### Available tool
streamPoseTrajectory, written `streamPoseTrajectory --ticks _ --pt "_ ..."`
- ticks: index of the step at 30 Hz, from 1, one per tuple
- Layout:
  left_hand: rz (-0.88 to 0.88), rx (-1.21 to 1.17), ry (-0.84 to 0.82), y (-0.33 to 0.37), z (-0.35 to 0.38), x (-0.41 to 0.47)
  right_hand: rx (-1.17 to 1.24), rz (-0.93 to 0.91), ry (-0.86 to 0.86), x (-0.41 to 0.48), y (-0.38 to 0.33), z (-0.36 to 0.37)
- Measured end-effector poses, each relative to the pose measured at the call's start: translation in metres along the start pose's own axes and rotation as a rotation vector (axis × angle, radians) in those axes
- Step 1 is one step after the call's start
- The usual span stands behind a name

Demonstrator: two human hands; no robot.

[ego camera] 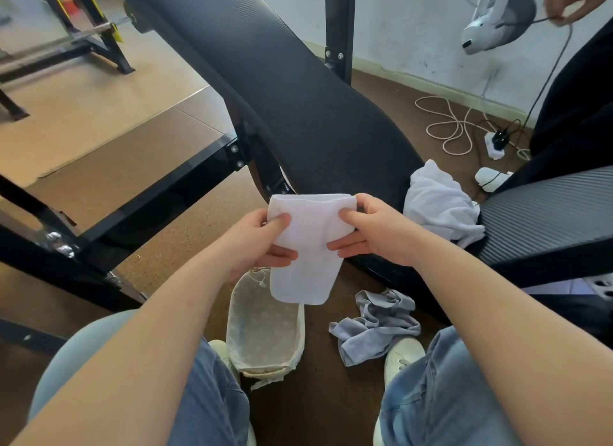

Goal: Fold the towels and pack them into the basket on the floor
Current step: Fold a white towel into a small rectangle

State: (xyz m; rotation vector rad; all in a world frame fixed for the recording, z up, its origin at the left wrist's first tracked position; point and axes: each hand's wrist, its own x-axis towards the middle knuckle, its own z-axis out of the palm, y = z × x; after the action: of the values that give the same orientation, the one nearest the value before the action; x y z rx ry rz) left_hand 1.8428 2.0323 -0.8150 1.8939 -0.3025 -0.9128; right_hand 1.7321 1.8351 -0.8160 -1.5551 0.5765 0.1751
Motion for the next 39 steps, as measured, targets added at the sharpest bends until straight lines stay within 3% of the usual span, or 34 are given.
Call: streamPoseTrajectory --ticks 10,14,19,26,31,36,39 --pt "-0.019 -0.122 0.135 0.000 0.000 0.003 0.128 0.044 -0.003 -0.004 -0.001 0.000" --pt "-0.010 -0.168 0.233 0.002 -0.001 0.001 0.026 0.012 0.154 -0.002 -0.003 0.002" --pt "0.176 -0.011 0.227 0.000 0.000 0.000 -0.112 -0.182 0.276 -0.002 -0.002 0.002" --pt "0.308 0.244 0.204 -0.003 0.000 -0.001 -0.269 -0.394 0.384 -0.006 -0.002 0.003" --pt "0.318 0.442 0.266 -0.006 -0.001 -0.001 -0.479 -0.365 0.236 -0.011 -0.002 -0.002" --pt "0.401 0.686 0.369 -0.014 0.001 0.004 -0.658 -0.363 0.265 -0.009 0.006 0.006" --pt "0.328 0.705 0.395 -0.017 0.000 0.006 -0.754 -0.351 0.270 -0.007 0.007 0.008"
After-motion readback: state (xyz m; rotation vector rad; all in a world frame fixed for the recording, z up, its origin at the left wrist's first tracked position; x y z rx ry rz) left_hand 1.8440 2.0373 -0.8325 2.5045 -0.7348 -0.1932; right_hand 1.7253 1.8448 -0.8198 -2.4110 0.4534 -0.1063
